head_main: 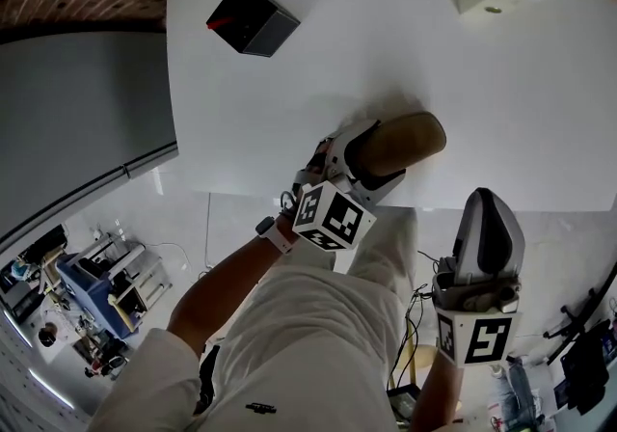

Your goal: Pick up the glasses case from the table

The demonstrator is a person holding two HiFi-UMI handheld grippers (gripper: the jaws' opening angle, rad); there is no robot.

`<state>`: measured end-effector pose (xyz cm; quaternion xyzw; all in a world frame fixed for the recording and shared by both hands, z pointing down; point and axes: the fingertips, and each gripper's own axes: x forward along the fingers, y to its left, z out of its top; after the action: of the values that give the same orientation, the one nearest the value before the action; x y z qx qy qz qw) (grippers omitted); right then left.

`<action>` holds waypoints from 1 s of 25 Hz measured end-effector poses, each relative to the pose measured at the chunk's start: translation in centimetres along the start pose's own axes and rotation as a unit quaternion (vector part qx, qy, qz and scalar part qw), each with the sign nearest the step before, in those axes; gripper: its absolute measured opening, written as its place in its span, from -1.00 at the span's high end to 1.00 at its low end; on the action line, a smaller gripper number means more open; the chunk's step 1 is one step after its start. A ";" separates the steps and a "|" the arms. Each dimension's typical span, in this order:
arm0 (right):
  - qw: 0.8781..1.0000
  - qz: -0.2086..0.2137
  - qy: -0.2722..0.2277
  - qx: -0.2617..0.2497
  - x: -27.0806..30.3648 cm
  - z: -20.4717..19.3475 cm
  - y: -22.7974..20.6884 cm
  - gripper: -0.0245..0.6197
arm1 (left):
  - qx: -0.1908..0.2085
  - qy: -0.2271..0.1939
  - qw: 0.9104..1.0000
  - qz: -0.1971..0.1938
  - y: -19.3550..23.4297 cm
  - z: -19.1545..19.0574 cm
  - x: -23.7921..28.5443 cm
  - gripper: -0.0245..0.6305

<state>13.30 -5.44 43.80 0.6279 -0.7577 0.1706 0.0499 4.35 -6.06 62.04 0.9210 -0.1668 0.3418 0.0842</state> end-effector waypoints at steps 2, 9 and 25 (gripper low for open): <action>1.000 0.001 -0.005 -0.003 -0.2 0.6 0.3 0.90 | -0.002 -0.005 1.000 0.004 0.1 0.5 -0.7 -0.26; 1.000 -0.001 -0.021 -0.013 -0.9 2.6 0.8 0.90 | -0.004 -0.022 0.999 0.023 0.4 2.8 -2.8 -0.26; 0.998 0.000 -0.042 -0.039 -3.4 7.0 2.8 0.89 | -0.004 -0.066 0.995 0.070 1.5 8.0 -10.4 -0.24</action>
<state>12.28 -4.11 35.68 0.6317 -0.7656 0.1143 0.0428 1.22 -7.04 49.25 0.9273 -0.2370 0.2849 0.0527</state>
